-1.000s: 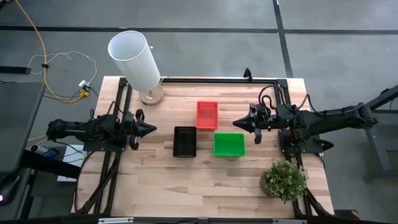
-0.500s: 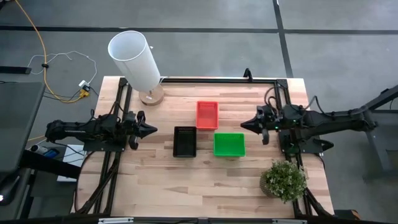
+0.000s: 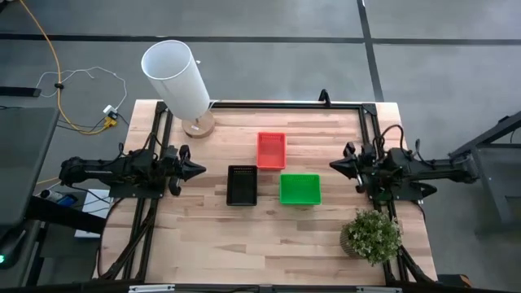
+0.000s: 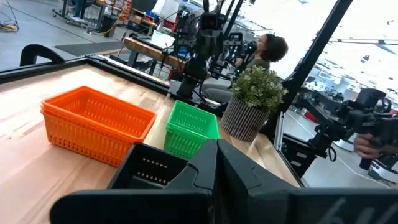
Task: Stack baskets by color
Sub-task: Return to Home Position
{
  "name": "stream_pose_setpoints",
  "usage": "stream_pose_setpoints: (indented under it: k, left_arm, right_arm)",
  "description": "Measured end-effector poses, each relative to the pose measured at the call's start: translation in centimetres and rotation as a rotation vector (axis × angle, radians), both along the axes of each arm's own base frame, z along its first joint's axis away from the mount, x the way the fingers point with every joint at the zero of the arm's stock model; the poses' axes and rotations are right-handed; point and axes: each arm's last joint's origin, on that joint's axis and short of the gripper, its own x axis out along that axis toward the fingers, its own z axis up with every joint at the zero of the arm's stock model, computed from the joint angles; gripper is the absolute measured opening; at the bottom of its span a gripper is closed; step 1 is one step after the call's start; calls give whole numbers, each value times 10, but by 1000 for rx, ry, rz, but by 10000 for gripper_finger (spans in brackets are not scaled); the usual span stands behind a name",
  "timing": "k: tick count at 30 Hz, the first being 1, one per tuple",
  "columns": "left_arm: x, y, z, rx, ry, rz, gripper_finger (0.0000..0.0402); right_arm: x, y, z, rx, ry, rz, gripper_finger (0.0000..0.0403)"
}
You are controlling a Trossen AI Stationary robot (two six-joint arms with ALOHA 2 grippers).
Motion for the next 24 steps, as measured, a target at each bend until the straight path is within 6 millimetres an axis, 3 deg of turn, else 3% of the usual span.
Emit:
stream_pose_setpoints:
  k: [6, 11, 17, 24]
  left_arm:
    - [0, 0, 0, 0, 0, 0, 0]
    - [0, 0, 0, 0, -1, 1, 0]
    - [0, 0, 0, 0, -3, 1, 0]
    - [0, 0, 0, 0, -2, 1, 0]
  right_arm:
    - [-5, 0, -20, -63, 4, -12, 0]
    - [-5, -1, -34, -130, 155, -58, 0]
    - [-2, -1, -38, -170, 200, -45, 0]
    - [0, -1, -42, 26, 247, -21, 0]
